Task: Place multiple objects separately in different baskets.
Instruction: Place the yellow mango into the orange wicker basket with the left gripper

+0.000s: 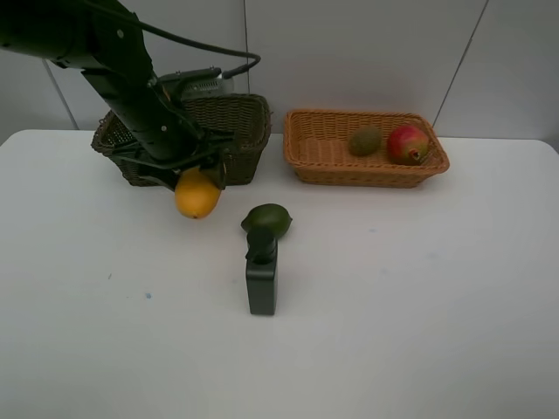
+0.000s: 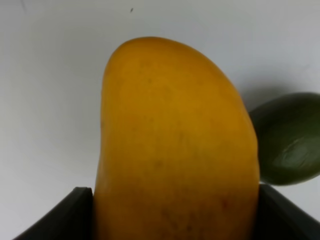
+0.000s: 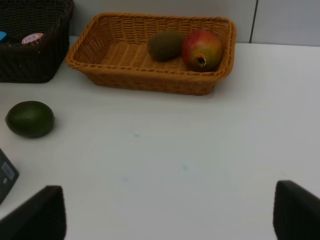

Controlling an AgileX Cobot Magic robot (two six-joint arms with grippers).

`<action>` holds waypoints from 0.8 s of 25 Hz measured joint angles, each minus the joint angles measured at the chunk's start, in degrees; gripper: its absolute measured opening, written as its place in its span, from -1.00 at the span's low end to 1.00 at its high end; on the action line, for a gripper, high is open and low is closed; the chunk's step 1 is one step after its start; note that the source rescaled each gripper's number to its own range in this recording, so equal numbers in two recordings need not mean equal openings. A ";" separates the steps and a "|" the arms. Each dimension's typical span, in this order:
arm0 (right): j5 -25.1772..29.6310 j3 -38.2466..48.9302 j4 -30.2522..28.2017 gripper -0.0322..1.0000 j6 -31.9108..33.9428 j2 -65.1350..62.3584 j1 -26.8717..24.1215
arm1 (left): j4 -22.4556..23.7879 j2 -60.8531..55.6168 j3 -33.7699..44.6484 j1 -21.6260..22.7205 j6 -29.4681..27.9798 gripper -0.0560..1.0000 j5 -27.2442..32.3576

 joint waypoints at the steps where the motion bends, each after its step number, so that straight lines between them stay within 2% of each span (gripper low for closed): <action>1: 0.00 0.00 0.00 1.00 0.00 0.00 0.00 | 0.01 0.00 -1.27 -0.38 0.47 0.27 -0.21; 4: 0.00 0.00 0.00 1.00 0.00 0.00 0.00 | 0.01 0.00 -4.80 -1.93 2.62 0.27 -2.64; 7: 0.00 0.00 0.00 1.00 0.00 0.00 0.00 | -0.10 0.00 -7.09 -3.90 4.89 0.27 -8.04; 13: 0.00 0.00 0.00 1.00 0.00 0.00 0.00 | -0.29 0.71 -7.76 -7.49 6.27 0.27 -23.04; 20: 0.00 0.00 0.00 1.00 0.00 0.00 0.00 | -0.29 6.92 -7.87 -10.42 8.25 0.27 -41.86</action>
